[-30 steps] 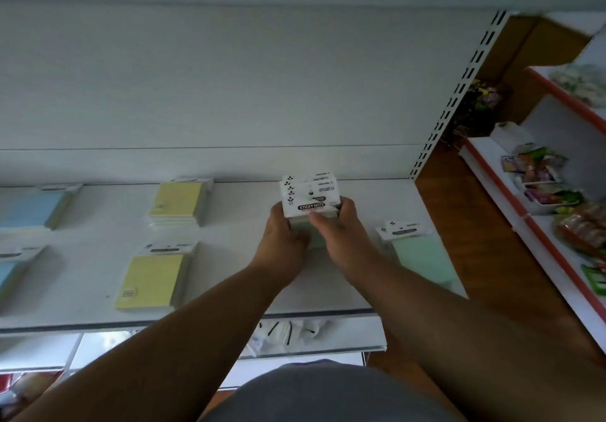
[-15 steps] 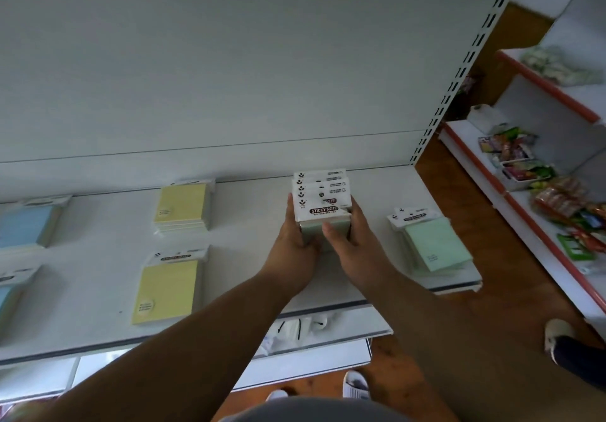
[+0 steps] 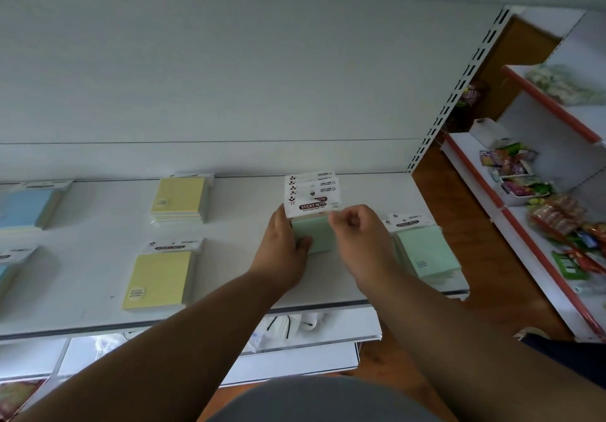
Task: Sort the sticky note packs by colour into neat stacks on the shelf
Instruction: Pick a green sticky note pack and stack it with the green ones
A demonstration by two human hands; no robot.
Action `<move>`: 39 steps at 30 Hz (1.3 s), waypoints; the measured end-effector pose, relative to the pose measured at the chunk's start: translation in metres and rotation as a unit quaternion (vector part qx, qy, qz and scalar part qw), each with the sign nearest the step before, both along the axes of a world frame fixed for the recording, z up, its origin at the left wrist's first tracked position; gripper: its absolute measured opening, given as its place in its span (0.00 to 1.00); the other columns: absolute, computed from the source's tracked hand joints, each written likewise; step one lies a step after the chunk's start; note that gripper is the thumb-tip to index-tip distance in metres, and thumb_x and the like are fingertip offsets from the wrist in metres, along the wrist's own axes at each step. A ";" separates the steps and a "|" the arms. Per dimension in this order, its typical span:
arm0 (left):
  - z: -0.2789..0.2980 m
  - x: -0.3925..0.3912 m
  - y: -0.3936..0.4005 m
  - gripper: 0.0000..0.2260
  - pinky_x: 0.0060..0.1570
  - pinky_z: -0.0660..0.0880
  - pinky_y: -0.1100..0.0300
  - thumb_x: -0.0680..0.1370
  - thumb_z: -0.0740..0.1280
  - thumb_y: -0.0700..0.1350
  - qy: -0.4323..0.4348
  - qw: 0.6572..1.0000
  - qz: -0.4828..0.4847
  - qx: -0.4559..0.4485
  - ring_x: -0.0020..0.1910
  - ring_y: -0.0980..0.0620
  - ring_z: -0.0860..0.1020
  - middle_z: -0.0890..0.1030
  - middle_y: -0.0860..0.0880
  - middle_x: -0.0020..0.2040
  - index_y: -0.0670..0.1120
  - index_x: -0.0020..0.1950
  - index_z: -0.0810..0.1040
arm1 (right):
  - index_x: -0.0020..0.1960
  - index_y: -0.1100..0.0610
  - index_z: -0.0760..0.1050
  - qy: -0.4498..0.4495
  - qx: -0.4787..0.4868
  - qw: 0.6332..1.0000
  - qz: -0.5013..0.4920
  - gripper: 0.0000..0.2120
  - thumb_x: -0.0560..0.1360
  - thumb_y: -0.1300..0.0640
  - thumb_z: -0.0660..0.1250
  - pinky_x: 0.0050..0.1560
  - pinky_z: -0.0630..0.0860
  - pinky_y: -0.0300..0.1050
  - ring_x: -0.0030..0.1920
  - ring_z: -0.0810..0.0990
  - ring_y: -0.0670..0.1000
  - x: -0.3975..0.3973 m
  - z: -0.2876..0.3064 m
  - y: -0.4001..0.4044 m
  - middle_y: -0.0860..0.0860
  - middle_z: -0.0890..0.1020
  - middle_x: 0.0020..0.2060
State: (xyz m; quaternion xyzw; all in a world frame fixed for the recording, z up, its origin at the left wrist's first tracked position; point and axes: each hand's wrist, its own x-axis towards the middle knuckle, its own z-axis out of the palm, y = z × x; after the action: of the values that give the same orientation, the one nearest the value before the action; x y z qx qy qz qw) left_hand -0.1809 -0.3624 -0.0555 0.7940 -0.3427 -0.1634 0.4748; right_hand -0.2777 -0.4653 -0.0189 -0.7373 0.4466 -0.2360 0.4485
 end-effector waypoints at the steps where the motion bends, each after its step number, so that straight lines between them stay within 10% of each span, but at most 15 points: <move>1: 0.000 -0.001 0.001 0.26 0.58 0.64 0.63 0.74 0.67 0.37 -0.013 1.000 0.000 0.004 0.62 0.48 0.70 0.71 0.45 0.64 0.44 0.70 0.62 | 0.41 0.54 0.74 -0.010 0.036 0.999 -0.006 0.12 0.73 0.45 0.68 0.39 0.74 0.45 0.36 0.78 0.48 0.001 0.001 -0.002 0.45 0.79 0.33; 5: -0.001 -0.001 0.003 0.26 0.56 0.63 0.65 0.74 0.67 0.37 -0.041 0.999 0.002 0.014 0.62 0.46 0.71 0.71 0.43 0.64 0.41 0.70 0.62 | 0.41 0.61 0.74 -0.049 0.132 0.990 0.009 0.17 0.71 0.46 0.70 0.48 0.78 0.57 0.40 0.77 0.51 0.003 0.009 -0.009 0.51 0.79 0.36; 14: -0.003 -0.001 0.007 0.25 0.56 0.63 0.66 0.74 0.68 0.38 -0.059 0.998 0.004 0.001 0.61 0.45 0.72 0.72 0.42 0.63 0.40 0.69 0.64 | 0.41 0.54 0.75 -0.066 -0.024 0.996 0.058 0.10 0.72 0.49 0.72 0.37 0.68 0.29 0.36 0.75 0.39 -0.007 0.010 -0.004 0.45 0.79 0.35; 24: -0.006 0.002 0.008 0.27 0.55 0.62 0.68 0.73 0.68 0.35 -0.058 0.998 -0.010 -0.011 0.61 0.45 0.72 0.72 0.43 0.64 0.40 0.70 0.63 | 0.46 0.49 0.71 -0.039 -0.160 0.984 0.064 0.07 0.73 0.57 0.69 0.38 0.66 0.26 0.39 0.75 0.37 -0.002 0.008 0.003 0.41 0.78 0.40; 32: -0.006 0.011 0.002 0.30 0.58 0.64 0.64 0.73 0.67 0.37 -0.017 1.000 -0.021 -0.001 0.63 0.49 0.70 0.70 0.46 0.67 0.45 0.73 0.59 | 0.69 0.51 0.65 0.015 0.014 0.993 0.115 0.29 0.72 0.45 0.71 0.59 0.74 0.46 0.57 0.77 0.44 0.010 -0.010 -0.016 0.44 0.76 0.60; 34: -0.006 0.013 -0.001 0.30 0.57 0.64 0.65 0.73 0.67 0.37 -0.018 1.000 -0.023 0.000 0.64 0.49 0.70 0.69 0.46 0.67 0.45 0.73 0.59 | 0.64 0.45 0.69 -0.018 0.089 0.981 0.173 0.21 0.73 0.49 0.70 0.63 0.73 0.50 0.58 0.78 0.42 0.013 -0.015 -0.017 0.42 0.79 0.59; 39: -0.005 0.014 -0.005 0.31 0.54 0.65 0.66 0.74 0.66 0.37 -0.026 1.000 -0.006 -0.011 0.63 0.51 0.71 0.70 0.48 0.67 0.48 0.74 0.58 | 0.63 0.44 0.68 -0.041 -0.005 0.981 0.191 0.20 0.74 0.53 0.70 0.56 0.71 0.32 0.55 0.76 0.32 0.007 -0.026 -0.016 0.35 0.78 0.54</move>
State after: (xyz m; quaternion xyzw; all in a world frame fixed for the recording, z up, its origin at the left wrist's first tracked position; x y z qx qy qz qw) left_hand -0.1671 -0.3671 -0.0602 0.7907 -0.3610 -0.1421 0.4736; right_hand -0.2703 -0.4816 -0.0451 -0.8009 0.2776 -0.1788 0.4995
